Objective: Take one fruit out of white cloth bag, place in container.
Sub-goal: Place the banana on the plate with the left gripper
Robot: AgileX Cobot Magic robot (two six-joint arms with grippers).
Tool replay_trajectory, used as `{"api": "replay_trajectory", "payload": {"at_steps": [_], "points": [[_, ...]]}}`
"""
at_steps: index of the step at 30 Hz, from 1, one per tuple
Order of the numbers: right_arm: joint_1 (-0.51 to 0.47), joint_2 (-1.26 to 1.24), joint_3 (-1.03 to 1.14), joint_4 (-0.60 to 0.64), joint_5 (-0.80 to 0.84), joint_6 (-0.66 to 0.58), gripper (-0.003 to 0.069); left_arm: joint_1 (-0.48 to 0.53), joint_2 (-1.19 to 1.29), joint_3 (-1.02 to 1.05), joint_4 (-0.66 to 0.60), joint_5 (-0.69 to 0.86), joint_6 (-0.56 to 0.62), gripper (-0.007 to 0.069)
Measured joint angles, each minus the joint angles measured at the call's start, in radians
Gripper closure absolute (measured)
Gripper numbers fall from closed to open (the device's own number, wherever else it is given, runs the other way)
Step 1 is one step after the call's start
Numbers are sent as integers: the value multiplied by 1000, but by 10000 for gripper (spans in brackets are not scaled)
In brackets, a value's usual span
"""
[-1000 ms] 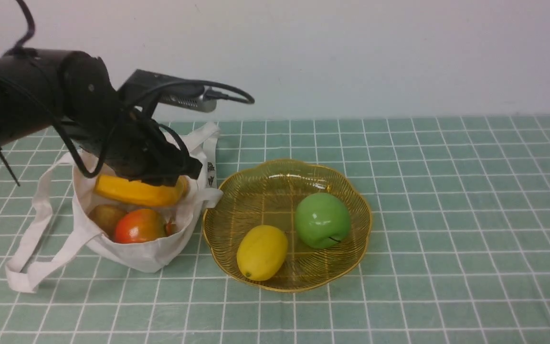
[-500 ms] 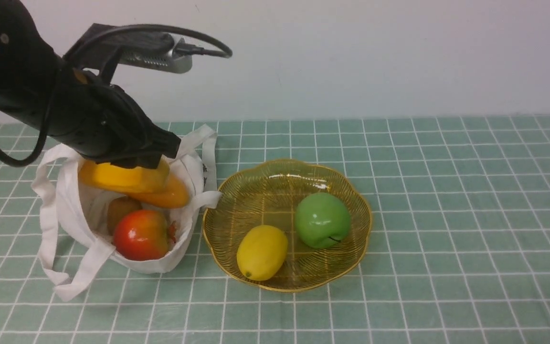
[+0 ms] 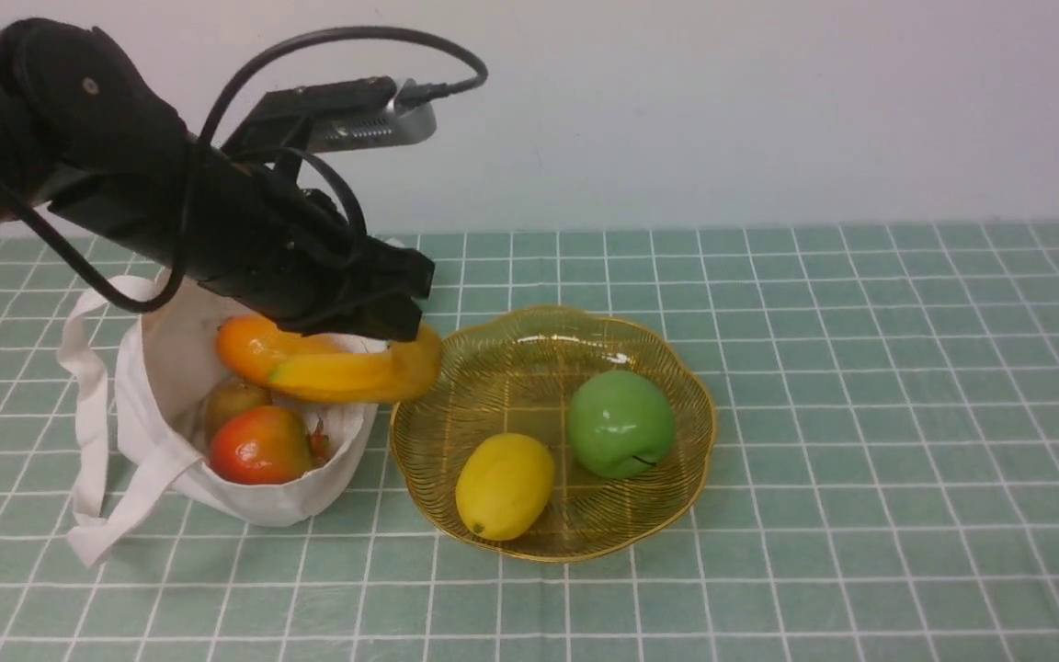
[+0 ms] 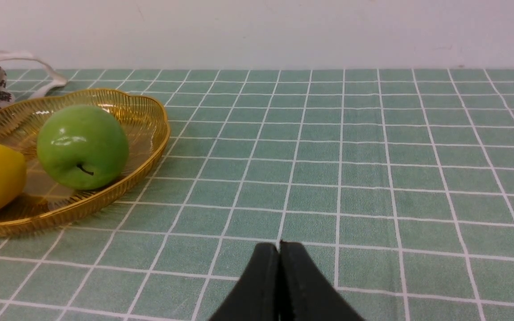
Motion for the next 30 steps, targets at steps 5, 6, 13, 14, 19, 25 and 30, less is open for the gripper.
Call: {"api": "replay_trajectory", "payload": {"at_steps": [5,6,13,14,19,25,30], "points": [[0,0,0,0,0,0,674,0,-42,-80,-136,-3,50,538],[0,0,0,0,0,0,674,0,-56,-98,-209,19,72,538],[0,0,0,0,0,0,674,-63,-11,-50,-380,116,338,538],[0,0,0,0,0,0,674,-72,2,-47,-388,116,360,538],[0,0,0,0,0,0,674,-113,117,-41,-451,72,455,538],[0,0,0,0,0,0,674,-115,202,-41,-483,30,470,533],[0,0,0,0,0,0,674,-115,220,-41,-486,10,470,424]]}}
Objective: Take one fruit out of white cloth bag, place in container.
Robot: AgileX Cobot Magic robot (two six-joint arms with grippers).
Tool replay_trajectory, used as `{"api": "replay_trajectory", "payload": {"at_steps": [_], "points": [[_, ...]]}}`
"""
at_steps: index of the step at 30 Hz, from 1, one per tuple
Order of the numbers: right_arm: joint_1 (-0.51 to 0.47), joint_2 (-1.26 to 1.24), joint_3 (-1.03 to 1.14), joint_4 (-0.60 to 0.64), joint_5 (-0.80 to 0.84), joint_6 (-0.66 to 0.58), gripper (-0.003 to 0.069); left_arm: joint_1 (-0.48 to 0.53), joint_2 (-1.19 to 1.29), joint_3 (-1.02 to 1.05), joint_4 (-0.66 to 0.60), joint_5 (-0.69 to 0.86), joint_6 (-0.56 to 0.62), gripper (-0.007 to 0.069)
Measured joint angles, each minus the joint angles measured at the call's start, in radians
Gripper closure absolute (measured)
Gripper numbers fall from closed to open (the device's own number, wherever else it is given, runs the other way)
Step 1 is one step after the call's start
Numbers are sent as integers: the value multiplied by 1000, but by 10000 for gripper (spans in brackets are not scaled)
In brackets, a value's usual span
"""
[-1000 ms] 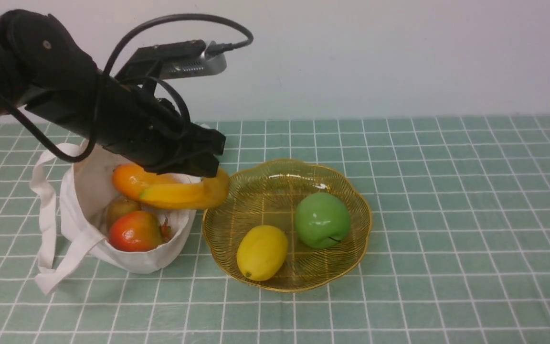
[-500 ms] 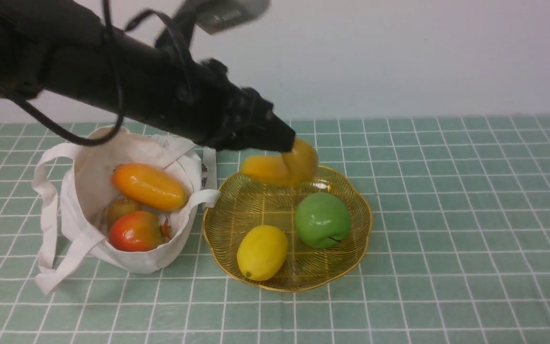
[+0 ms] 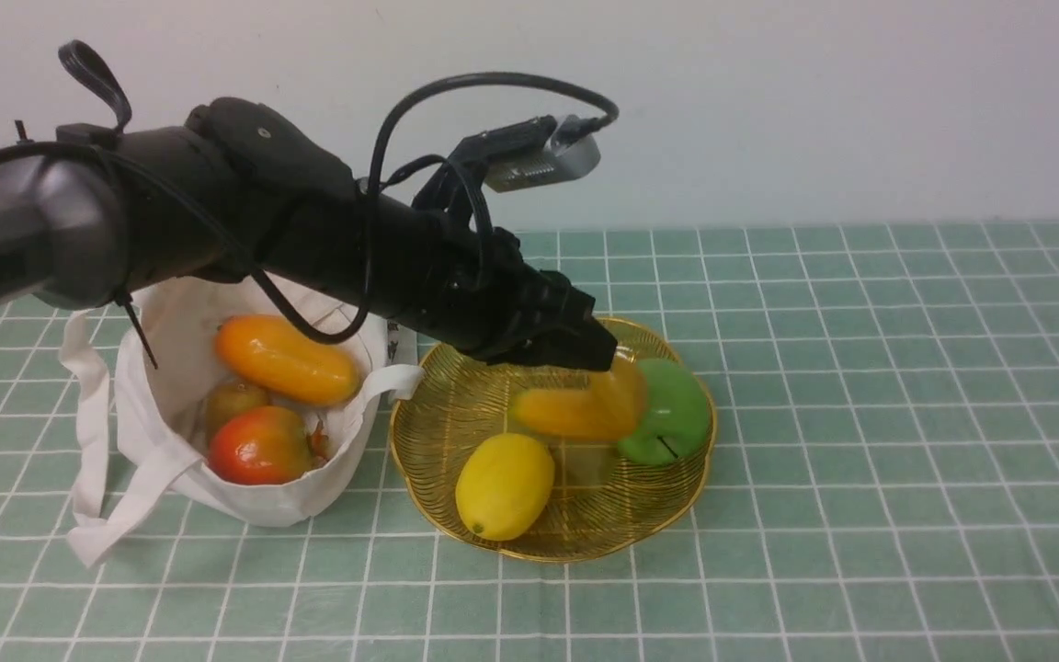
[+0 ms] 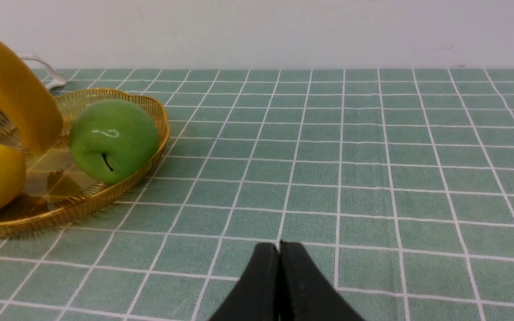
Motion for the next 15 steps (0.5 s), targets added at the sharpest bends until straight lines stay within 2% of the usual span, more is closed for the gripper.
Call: {"api": "replay_trajectory", "payload": {"at_steps": [3,4,7,8,9,12,15], "points": [[0,0,0,0,0,0,674,-1,0,0,-5,-16,0,259],[0,0,0,0,0,0,674,-1,0,0,-5,-18,0,238],[0,0,0,0,0,0,674,-1,0,0,-5,-23,0,104],[0,0,0,0,0,0,674,-1,0,0,-5,-24,0,21],[0,0,0,0,0,0,674,-1,0,0,-5,-24,0,21],[0,0,0,0,0,0,674,5,0,-14,-5,-4,-1,-43],[0,0,0,0,0,0,674,28,-5,-54,-4,71,-15,-29]]}}
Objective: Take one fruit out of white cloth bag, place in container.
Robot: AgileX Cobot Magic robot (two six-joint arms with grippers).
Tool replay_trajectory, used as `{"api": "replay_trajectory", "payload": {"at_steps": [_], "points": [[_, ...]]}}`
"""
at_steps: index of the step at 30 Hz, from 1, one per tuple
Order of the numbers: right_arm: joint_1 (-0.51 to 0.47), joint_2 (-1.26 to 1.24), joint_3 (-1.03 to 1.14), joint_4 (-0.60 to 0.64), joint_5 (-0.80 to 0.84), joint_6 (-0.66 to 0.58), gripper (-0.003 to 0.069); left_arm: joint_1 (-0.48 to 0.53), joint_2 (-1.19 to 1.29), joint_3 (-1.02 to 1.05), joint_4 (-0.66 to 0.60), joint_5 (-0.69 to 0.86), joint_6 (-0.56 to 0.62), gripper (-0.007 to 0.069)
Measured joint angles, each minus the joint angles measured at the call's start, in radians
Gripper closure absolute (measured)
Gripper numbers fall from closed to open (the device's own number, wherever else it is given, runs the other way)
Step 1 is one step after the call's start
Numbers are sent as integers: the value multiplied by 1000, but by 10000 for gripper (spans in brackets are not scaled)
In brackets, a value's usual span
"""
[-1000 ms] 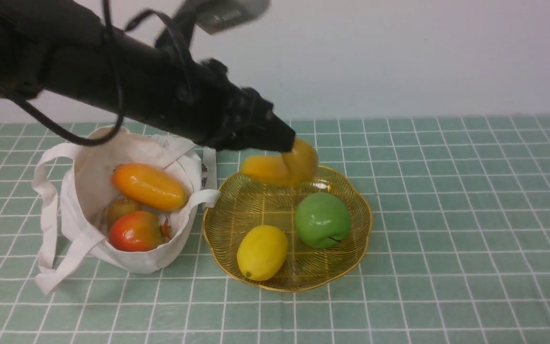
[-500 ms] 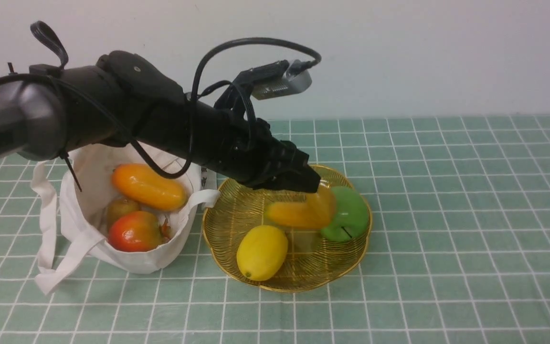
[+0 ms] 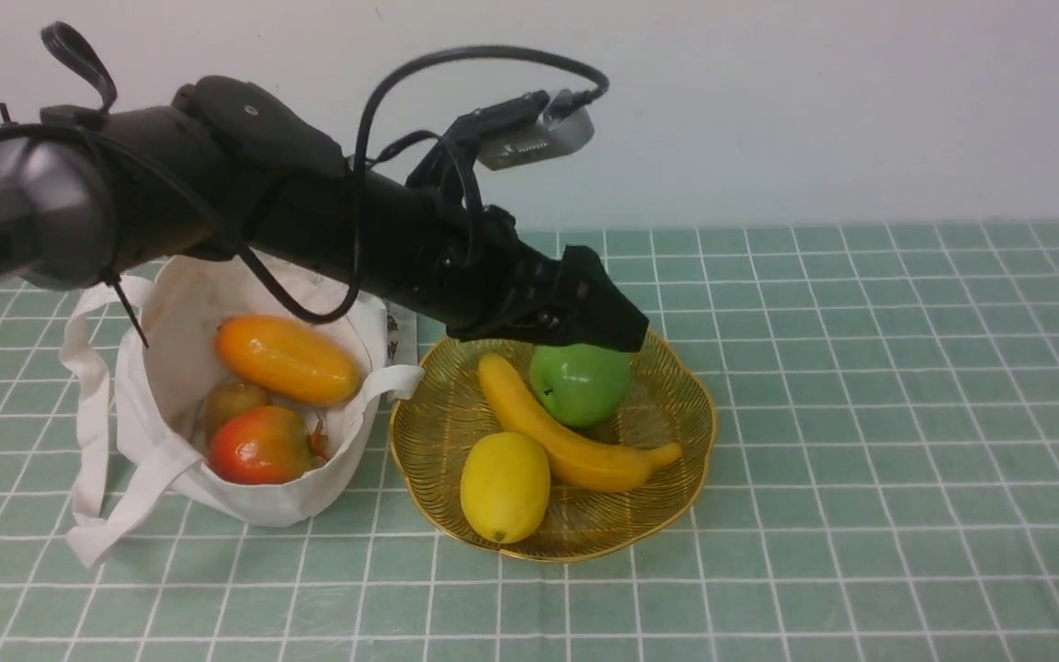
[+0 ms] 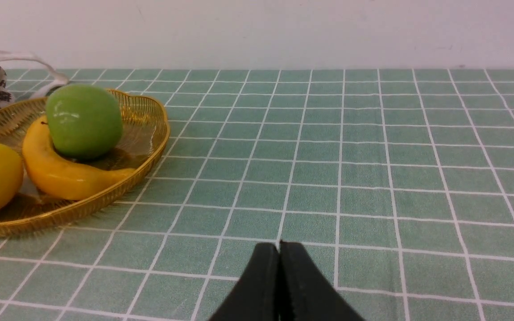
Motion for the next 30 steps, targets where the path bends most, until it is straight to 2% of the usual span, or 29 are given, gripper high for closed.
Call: {"api": "replay_trajectory", "payload": {"at_steps": [1,2,3,6,7,8,11,12,15,19,26,30], "points": [[0,0,0,0,0,0,674,8,-5,-16,0,29,-6,-8],[0,0,0,0,0,0,674,38,-23,-58,3,99,-38,59],[0,0,0,0,0,0,674,49,-30,-72,7,122,-48,78],[0,0,0,0,0,0,674,95,-79,-133,49,210,-125,260],[0,0,0,0,0,0,674,109,-101,-153,83,242,-147,340],[0,0,0,0,0,0,674,128,-145,-176,153,283,-170,474],[0,0,0,0,0,0,674,136,-233,-186,286,318,-180,601],[0,0,0,0,0,0,674,136,-239,-186,295,318,-182,601],[0,0,0,0,0,0,674,135,-375,-154,425,338,-186,631],[0,0,0,0,0,0,674,134,-494,-78,467,341,-185,632],[0,0,0,0,0,0,674,133,-789,233,466,331,-167,632],[0,0,0,0,0,0,674,133,-980,455,403,147,-146,632]]}}
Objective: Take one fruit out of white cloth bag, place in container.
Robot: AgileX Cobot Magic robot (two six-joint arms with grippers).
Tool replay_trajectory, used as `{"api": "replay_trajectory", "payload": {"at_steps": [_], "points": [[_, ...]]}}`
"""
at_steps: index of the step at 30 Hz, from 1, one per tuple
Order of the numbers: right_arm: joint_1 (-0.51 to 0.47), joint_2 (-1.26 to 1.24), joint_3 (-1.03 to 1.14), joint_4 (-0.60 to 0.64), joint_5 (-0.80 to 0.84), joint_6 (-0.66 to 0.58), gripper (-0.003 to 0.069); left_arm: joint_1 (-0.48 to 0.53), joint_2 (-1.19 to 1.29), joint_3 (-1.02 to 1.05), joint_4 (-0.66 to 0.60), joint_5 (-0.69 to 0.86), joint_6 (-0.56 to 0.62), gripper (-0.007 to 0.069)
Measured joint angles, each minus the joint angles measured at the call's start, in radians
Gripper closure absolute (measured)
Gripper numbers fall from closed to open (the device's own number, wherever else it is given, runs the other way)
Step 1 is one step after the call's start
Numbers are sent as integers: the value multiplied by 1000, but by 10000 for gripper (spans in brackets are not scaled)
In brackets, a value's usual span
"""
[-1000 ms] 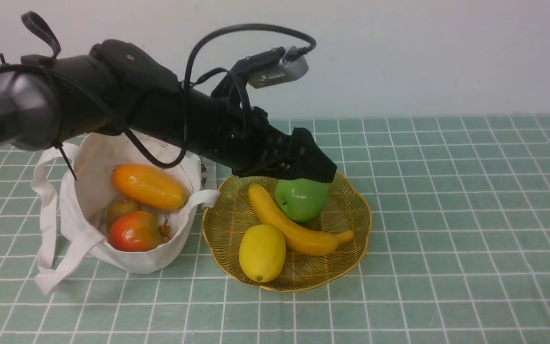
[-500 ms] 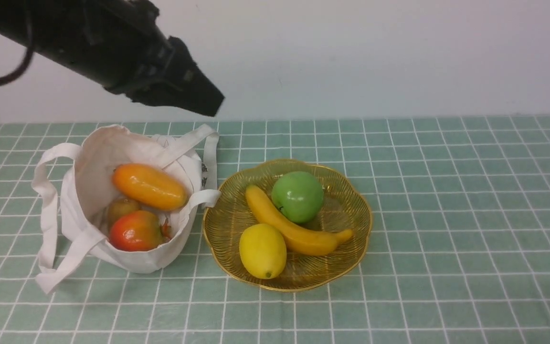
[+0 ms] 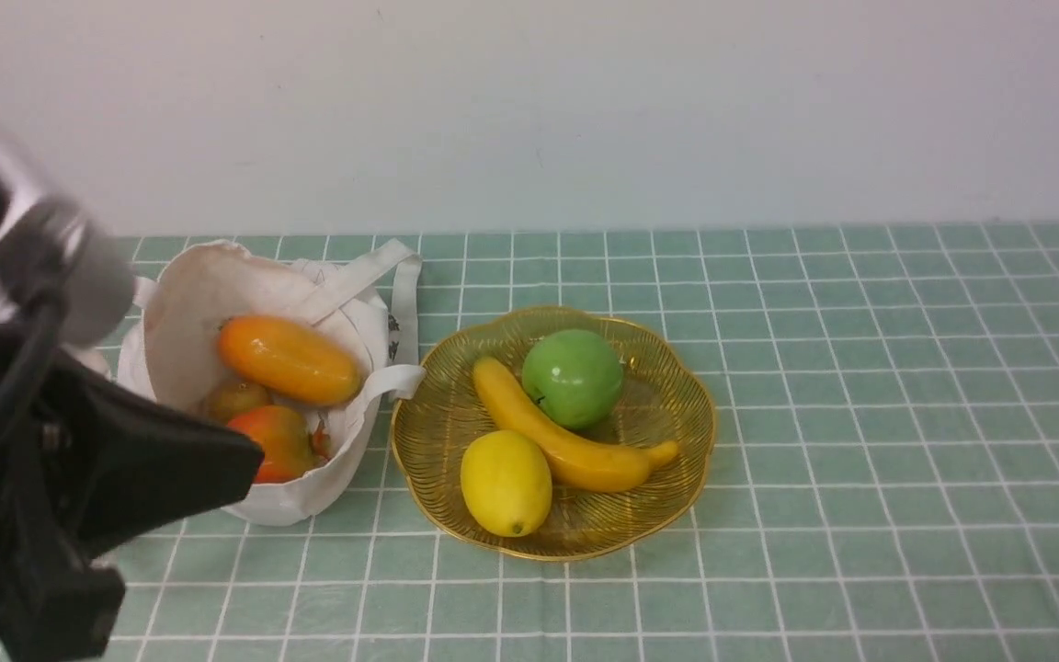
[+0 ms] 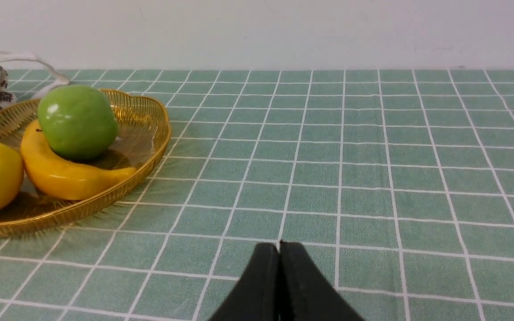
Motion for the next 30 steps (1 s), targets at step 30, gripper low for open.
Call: {"api": "replay_trajectory", "payload": {"at_steps": [30], "points": [[0,0,0,0,0,0,674,-1,-507,459,-134,-470,6,632]]}}
